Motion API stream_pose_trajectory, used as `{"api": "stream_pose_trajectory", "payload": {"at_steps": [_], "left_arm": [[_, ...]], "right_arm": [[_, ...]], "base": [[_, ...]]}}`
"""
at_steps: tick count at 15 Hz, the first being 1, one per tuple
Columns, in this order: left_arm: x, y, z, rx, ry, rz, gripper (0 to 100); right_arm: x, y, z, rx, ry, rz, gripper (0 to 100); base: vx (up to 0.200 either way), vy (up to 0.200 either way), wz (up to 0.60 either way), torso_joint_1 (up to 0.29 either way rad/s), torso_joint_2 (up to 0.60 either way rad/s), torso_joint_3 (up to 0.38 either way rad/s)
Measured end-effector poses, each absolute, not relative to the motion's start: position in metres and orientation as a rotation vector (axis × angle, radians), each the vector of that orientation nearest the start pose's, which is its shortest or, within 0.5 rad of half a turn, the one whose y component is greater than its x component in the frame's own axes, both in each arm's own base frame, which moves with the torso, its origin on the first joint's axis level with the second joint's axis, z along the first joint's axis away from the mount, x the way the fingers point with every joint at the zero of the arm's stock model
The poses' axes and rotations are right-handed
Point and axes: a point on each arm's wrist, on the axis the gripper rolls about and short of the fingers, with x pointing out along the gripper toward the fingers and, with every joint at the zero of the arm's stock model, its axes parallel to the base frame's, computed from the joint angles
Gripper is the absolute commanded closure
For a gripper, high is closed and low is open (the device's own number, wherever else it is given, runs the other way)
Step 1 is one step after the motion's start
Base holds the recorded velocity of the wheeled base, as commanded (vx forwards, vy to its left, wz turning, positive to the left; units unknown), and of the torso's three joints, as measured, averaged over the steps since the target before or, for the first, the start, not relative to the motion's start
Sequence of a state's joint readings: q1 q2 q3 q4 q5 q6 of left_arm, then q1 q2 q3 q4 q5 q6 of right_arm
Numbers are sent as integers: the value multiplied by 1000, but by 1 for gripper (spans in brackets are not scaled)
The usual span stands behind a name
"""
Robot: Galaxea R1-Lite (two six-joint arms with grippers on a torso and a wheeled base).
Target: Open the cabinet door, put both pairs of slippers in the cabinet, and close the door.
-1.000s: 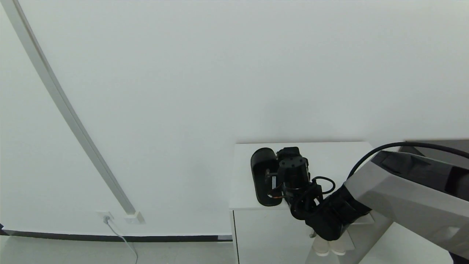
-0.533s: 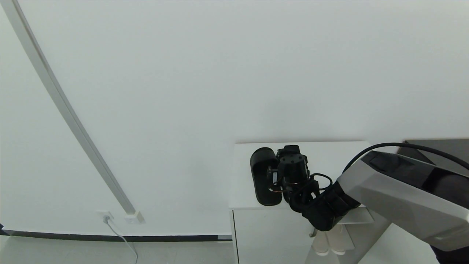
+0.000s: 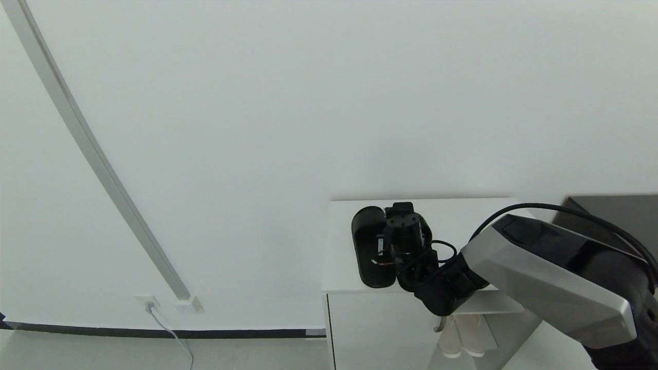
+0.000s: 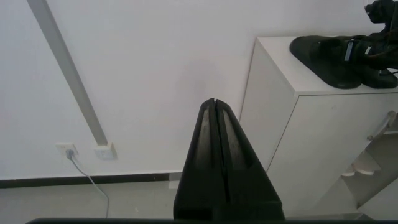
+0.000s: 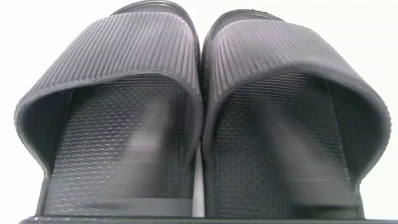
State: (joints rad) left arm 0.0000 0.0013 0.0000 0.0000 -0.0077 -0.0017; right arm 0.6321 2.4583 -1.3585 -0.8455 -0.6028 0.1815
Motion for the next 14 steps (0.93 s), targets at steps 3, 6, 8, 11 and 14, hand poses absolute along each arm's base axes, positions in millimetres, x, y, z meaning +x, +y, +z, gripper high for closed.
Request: {"api": "stream_pose_trajectory", "payload": {"at_steps": [3,6,8,11,14], "left_arm": [[-23,0,76,-3,1,-8,100],[-23,0,76,-3,1,-8,100],[-23,0,76,-4,1,-7,100],[-23,0,76,-3,1,-8,100],[-23,0,76,-3,1,-8,100]], "right_arm": [[393,269,42,34,207,6,100],[390,269,44,35,207,7,100],[381,266,51,30,215,21,100],[351,260,75,27,238,118,100],[312,249,102,30,253,223,100]], "base": [[0,0,0,0,0,0],[0,0,0,0,0,0],[0,0,0,0,0,0],[0,0,0,0,0,0],[0,0,0,0,0,0]]}}
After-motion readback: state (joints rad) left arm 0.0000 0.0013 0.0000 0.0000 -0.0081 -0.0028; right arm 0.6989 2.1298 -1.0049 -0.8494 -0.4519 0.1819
